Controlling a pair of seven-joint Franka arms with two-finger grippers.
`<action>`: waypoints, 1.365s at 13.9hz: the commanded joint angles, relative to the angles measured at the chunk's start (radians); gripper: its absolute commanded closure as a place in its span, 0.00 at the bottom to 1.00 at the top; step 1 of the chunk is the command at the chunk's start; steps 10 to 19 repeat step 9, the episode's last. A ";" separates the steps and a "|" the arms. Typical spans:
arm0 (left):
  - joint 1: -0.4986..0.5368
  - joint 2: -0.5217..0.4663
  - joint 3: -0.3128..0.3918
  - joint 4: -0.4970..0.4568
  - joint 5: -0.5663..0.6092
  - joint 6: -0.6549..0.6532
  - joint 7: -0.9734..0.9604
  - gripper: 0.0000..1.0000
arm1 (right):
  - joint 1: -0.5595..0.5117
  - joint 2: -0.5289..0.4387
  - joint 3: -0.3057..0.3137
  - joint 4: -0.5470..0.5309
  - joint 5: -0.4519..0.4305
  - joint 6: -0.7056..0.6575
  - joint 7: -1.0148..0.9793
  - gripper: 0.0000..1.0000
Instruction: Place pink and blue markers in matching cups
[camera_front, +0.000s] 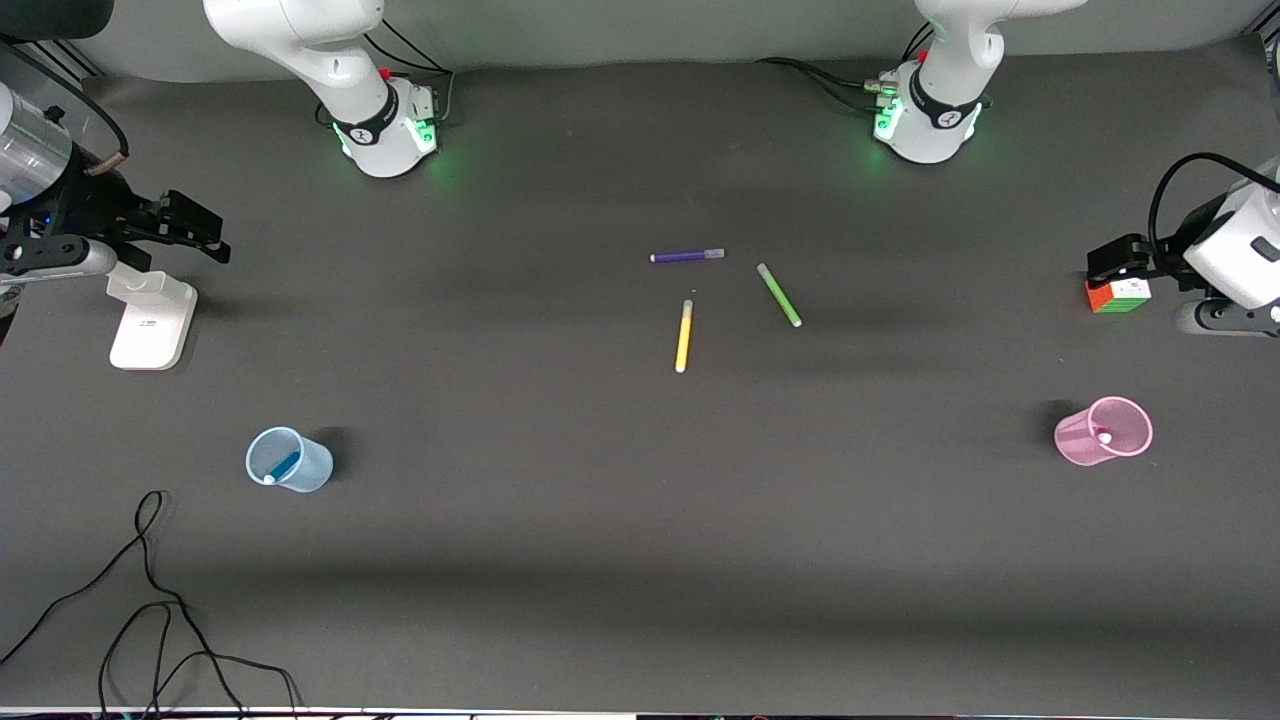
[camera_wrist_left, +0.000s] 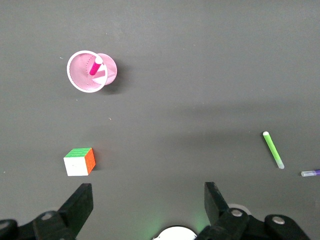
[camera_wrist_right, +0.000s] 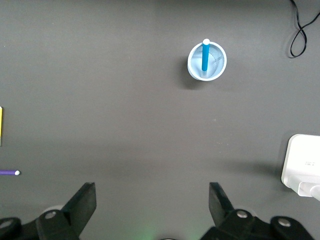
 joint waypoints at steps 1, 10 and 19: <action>-0.001 -0.015 0.001 -0.016 -0.001 0.016 -0.007 0.01 | -0.004 0.006 -0.001 0.021 0.012 -0.016 -0.029 0.00; 0.004 -0.010 -0.001 -0.016 -0.001 0.016 0.000 0.01 | -0.005 0.025 -0.002 0.022 0.010 -0.013 -0.024 0.00; 0.004 -0.010 -0.001 -0.016 -0.001 0.016 0.000 0.01 | -0.005 0.025 -0.002 0.022 0.010 -0.013 -0.024 0.00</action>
